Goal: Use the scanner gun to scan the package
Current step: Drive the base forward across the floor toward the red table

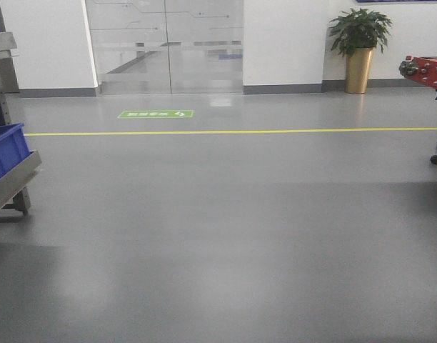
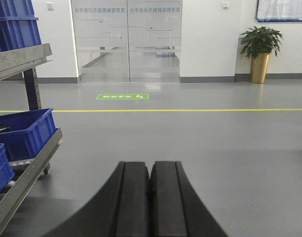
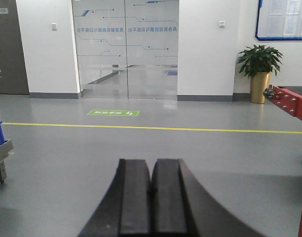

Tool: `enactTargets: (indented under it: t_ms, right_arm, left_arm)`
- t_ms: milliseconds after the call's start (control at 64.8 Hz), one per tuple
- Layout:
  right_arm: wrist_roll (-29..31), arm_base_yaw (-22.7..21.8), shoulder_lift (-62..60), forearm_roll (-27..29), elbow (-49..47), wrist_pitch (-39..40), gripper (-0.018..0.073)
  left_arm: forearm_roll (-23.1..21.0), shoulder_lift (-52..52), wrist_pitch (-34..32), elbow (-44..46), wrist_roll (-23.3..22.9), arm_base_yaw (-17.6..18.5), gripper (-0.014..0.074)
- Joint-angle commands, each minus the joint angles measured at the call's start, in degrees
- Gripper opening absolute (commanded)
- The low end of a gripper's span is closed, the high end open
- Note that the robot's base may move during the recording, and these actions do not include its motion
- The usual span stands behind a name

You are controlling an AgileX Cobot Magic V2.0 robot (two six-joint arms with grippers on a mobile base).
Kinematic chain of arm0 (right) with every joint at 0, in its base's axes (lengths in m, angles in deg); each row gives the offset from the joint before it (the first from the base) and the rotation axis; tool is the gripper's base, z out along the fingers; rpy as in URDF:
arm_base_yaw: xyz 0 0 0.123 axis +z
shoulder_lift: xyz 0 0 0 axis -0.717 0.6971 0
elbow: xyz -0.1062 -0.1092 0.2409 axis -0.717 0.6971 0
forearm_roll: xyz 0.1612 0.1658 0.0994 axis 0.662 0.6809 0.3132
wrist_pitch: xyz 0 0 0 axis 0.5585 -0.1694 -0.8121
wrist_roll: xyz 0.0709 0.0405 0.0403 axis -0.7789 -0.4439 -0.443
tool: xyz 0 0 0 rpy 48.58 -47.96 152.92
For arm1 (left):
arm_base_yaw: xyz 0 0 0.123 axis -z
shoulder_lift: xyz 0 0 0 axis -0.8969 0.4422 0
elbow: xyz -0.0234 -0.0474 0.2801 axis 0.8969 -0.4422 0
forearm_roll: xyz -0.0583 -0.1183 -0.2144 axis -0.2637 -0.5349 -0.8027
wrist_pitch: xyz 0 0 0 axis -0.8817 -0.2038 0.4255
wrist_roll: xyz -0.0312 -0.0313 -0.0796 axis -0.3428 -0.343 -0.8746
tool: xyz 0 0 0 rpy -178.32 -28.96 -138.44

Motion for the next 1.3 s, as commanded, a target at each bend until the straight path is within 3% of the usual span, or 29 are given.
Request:
enactTargets:
  t_ms: [0,1281]
  right_arm:
    - [0.1,-0.1,-0.2,0.0,0.0,0.8,-0.0162]
    - [0.1,-0.1,-0.2,0.0,0.0,0.8,-0.0162]
  left_arm:
    - [-0.4,-0.2,-1.1,0.1,-0.4,0.4,-0.0111]
    - [-0.4,-0.2,-1.1,0.1,-0.4,0.4,-0.0111]
